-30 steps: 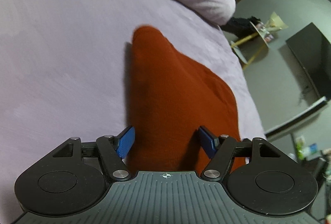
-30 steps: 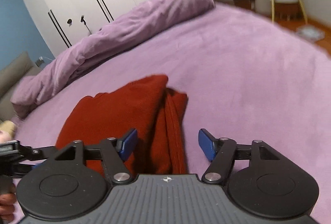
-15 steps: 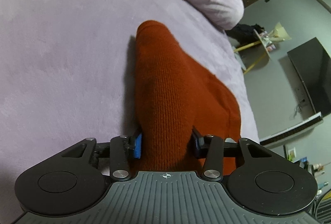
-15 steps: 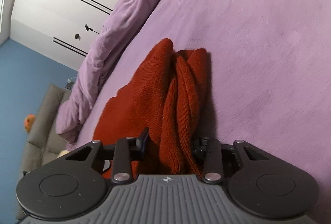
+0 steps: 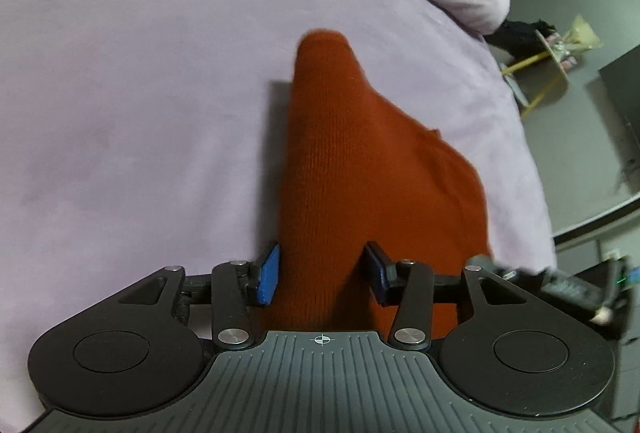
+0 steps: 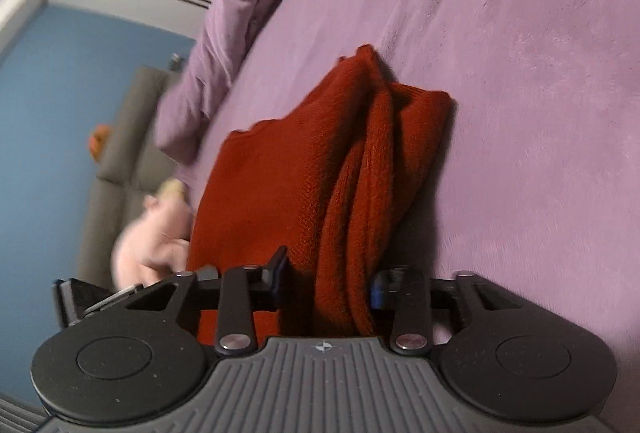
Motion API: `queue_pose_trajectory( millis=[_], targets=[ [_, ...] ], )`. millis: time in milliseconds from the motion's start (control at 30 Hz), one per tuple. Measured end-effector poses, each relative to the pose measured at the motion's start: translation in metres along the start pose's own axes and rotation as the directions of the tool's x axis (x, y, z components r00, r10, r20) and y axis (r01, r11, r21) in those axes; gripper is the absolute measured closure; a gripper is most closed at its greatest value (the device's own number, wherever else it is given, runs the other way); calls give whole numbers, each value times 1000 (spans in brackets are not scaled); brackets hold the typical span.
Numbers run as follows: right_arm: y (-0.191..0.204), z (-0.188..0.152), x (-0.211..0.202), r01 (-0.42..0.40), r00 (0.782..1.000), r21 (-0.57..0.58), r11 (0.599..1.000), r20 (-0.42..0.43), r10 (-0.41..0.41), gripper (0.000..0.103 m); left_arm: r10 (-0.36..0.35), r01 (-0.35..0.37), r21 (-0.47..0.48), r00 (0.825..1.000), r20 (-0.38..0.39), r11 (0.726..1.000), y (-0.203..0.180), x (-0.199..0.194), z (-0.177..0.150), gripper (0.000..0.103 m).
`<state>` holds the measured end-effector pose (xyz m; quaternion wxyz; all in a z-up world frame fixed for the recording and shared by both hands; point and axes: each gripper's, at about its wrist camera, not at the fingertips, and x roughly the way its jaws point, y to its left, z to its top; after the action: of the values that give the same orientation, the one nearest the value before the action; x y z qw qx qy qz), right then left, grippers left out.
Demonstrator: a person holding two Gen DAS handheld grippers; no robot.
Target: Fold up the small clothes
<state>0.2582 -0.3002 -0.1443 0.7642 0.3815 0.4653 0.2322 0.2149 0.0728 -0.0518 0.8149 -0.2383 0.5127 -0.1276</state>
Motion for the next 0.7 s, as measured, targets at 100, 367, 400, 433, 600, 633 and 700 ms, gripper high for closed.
queue_pose_trajectory(
  millis=[100, 367, 400, 433, 600, 633, 700],
  targets=[
    [21, 3, -27, 137, 984, -54, 989, 124, -129, 53, 42, -47, 45, 994, 101, 998, -9, -24, 11, 54],
    [67, 47, 18, 341, 931, -113, 933, 175, -319, 64, 164, -193, 132, 965, 204, 972, -56, 3, 38, 46],
    [67, 50, 29, 372, 923, -119, 921, 157, -352, 79, 160, -188, 128, 966, 203, 974, -55, 8, 40, 46],
    [68, 48, 34, 384, 919, -126, 915, 151, -365, 92, 160, -187, 122, 967, 199, 975, -56, 13, 41, 46],
    [83, 34, 24, 437, 884, -280, 855, 308, -352, 96, 183, -214, 121, 957, 224, 969, -60, 31, 45, 42],
    [83, 33, 25, 492, 854, -297, 818, 346, -388, 96, 197, -231, 131, 953, 231, 964, -62, 36, 45, 40],
    [77, 33, 35, 577, 807, -322, 751, 369, -461, 96, 235, -274, 153, 943, 234, 949, -64, 55, 44, 33]
  ],
)
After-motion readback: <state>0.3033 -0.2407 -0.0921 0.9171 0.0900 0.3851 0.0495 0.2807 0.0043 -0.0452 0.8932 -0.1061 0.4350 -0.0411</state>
